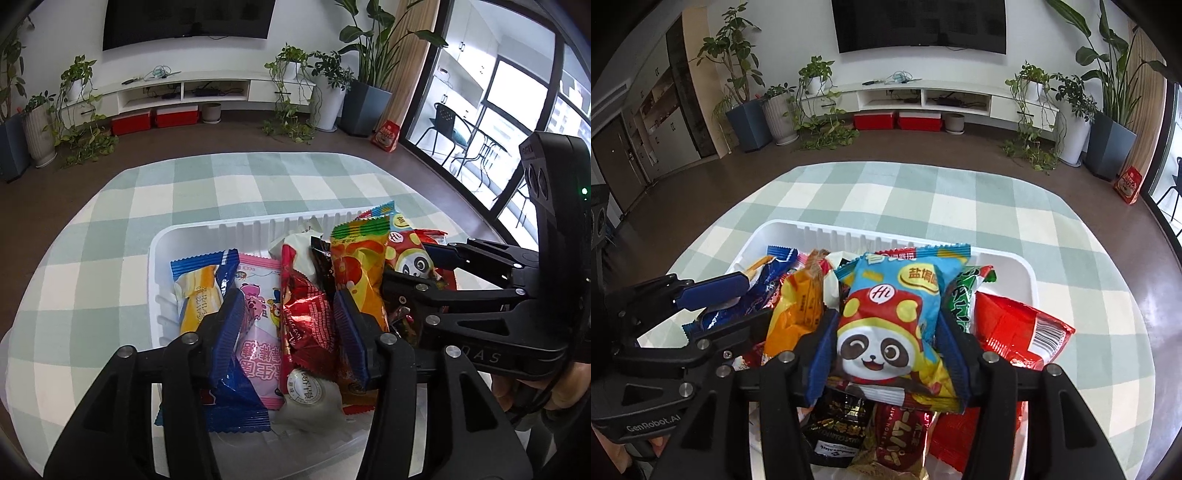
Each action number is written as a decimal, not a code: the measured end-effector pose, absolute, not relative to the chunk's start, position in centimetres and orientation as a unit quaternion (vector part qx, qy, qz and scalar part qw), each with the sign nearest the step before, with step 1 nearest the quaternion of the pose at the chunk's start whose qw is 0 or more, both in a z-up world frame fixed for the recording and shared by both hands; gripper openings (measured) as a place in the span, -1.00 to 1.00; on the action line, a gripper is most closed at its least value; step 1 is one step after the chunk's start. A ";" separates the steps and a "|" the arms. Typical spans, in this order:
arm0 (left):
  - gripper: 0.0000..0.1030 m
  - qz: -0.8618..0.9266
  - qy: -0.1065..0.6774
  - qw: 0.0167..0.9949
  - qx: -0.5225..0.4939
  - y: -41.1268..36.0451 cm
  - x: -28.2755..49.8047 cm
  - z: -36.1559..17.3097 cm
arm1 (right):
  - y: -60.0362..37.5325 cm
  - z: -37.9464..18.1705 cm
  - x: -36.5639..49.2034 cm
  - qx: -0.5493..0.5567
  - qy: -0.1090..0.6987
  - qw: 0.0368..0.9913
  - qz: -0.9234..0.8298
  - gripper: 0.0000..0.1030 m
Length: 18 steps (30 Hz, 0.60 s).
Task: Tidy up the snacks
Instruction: 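Lower both packets into the tray and open both tools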
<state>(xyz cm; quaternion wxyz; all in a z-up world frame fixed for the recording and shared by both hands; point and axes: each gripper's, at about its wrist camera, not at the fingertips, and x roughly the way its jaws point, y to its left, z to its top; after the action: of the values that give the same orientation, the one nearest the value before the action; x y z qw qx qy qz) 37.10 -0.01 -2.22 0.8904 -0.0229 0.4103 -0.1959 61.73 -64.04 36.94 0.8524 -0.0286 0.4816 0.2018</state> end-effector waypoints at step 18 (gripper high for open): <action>0.58 -0.173 0.381 0.908 -0.015 0.4 35.7 -0.9 | -65.5 38.9 60.7 -0.023 0.448 0.876 0.178 0.39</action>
<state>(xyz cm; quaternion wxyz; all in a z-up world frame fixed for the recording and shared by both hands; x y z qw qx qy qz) 35.73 0.41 -0.88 0.9079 -0.0154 0.3813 -0.1733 60.75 -65.45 38.94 0.8760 -0.0229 0.4477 0.1781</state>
